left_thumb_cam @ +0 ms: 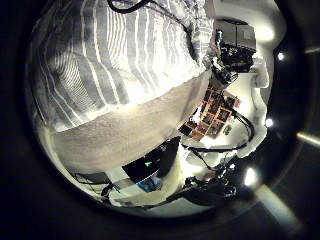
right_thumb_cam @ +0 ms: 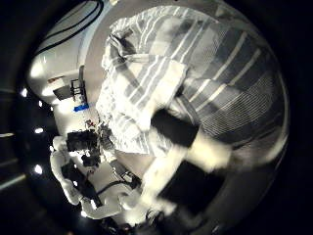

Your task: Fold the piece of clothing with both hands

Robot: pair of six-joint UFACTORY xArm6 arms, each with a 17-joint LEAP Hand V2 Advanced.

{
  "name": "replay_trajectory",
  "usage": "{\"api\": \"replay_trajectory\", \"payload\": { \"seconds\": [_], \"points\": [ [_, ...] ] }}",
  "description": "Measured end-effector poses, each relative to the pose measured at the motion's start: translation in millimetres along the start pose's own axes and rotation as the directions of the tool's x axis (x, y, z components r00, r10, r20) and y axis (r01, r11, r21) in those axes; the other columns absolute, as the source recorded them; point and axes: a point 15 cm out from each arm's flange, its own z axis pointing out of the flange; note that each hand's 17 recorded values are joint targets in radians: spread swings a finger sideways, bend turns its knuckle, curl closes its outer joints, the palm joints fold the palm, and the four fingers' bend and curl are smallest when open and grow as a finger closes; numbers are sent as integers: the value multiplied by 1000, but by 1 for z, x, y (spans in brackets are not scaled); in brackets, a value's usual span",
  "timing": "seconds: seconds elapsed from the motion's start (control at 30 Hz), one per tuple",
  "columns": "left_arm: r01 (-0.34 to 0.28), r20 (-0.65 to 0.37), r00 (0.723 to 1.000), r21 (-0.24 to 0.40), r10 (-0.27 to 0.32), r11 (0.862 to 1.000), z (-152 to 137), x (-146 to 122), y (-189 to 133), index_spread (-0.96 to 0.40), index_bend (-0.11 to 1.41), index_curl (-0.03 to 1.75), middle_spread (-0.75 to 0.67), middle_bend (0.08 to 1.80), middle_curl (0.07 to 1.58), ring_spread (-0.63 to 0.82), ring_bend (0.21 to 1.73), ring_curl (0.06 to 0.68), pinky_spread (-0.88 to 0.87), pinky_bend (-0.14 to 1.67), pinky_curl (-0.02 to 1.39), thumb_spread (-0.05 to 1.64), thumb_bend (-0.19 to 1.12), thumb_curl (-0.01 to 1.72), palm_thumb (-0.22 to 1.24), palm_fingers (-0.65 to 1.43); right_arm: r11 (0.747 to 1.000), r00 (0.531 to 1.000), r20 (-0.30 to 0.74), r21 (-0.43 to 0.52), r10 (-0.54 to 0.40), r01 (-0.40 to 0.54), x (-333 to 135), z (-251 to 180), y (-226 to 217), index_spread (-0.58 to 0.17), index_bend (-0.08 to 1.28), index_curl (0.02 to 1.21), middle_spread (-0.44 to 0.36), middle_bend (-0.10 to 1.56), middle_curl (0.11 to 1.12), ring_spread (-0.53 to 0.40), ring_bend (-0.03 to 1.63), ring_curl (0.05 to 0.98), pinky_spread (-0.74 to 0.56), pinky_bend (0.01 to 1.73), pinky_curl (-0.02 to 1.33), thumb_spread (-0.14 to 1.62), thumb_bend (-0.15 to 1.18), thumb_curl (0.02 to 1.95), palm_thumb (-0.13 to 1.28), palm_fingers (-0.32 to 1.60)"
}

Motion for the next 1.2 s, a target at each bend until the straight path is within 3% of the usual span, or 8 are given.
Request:
{"api": "replay_trajectory", "payload": {
  "seconds": [0.1,0.17,0.27,0.53,0.77,1.2],
  "points": [
    [6,0,1000,-4,-6,1000,1,-2,-1,-1,174,352,378,172,246,532,553,211,565,302,352,1149,-19,268,100,-12,1000,1000,-3,-14,-3,3,-1,5,1,-291,241,387,-106,728,500,-233,1205,387,-354,1023,503,1196,20,371,568,1115],
    [4,2,1000,-12,-4,1000,2,-4,1,-1,175,352,376,172,247,532,553,211,565,301,349,1148,-18,271,106,-13,999,1000,3,-42,0,0,-2,14,4,-330,344,451,-134,803,538,-240,1204,409,-417,1014,507,1187,25,386,622,1266],
    [5,6,1000,-7,-5,1000,-1,-4,1,-1,175,351,375,171,247,532,552,212,565,303,345,1148,-19,272,107,-13,999,1000,11,-53,9,-9,1,17,5,-370,531,543,-172,910,584,-240,1217,432,-391,1078,533,1176,47,414,723,1374],
    [-14,9,1000,1,14,1000,-10,5,9,-1,173,347,366,175,251,529,554,214,562,312,339,1147,-18,272,113,-7,999,999,33,-18,43,-42,18,-3,4,-369,887,754,-173,1206,684,-211,1370,521,-291,1244,631,1153,106,506,964,1265],
    [-41,12,999,-24,41,999,-12,20,25,-1,176,348,362,175,255,523,557,216,552,314,334,1151,-18,269,118,-4,993,992,42,-6,118,-118,73,-25,18,-342,978,837,-154,1301,704,-191,1441,570,-236,1308,684,1155,89,574,1005,1190],
    [-97,43,994,-55,99,994,-2,59,38,-1,177,352,351,175,259,522,555,217,550,318,327,1161,-18,264,121,-4,978,979,30,36,204,-205,167,-54,47,-320,994,896,-141,1351,691,-172,1474,600,-214,1312,734,1177,55,672,1038,1158]
  ]
}}
